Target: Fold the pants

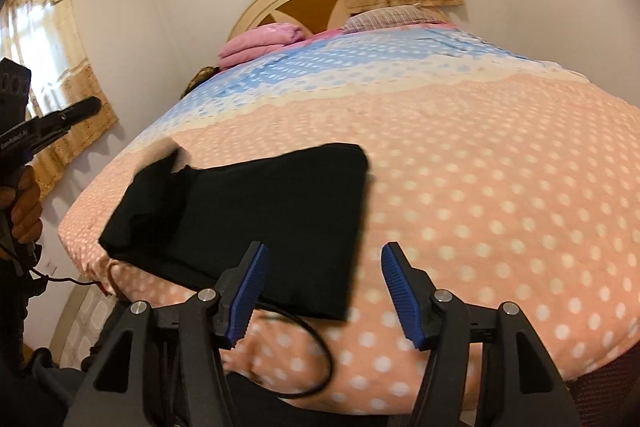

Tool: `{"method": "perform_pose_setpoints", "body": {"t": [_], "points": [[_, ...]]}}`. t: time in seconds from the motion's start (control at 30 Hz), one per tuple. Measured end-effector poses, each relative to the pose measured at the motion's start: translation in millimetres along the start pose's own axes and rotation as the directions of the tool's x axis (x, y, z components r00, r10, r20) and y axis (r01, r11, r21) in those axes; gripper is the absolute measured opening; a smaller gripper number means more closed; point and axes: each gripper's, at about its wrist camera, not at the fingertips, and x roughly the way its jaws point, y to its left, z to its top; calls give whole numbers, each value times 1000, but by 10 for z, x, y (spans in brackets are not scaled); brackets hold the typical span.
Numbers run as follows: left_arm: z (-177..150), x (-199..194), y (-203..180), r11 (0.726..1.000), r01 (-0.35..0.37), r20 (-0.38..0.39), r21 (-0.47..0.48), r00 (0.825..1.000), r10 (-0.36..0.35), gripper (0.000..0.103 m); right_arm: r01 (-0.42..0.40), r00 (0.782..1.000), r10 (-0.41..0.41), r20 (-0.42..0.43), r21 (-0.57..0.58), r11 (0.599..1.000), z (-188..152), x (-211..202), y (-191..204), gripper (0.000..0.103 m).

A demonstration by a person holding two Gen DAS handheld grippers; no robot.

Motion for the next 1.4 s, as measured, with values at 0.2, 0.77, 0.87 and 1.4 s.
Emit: {"method": "perform_pose_setpoints", "body": {"t": [0.2,0.77,0.87,1.4], "points": [[-70,84,6,999,-37,3,8,999,36,3,-116,993,115,-10,-42,992,8,-9,160,62],[-905,-338,1050,909,-363,-25,-205,930,366,78,-432,866,435,-247,67,899,414,1179,1317,63],[-1003,-285,1174,904,-346,-36,-251,937,348,78,-423,858,443,-258,131,896,454,1329,1309,63],[-1193,-110,1306,897,-304,-86,-319,952,292,78,-446,872,437,-221,8,895,645,1288,1719,15]]}}
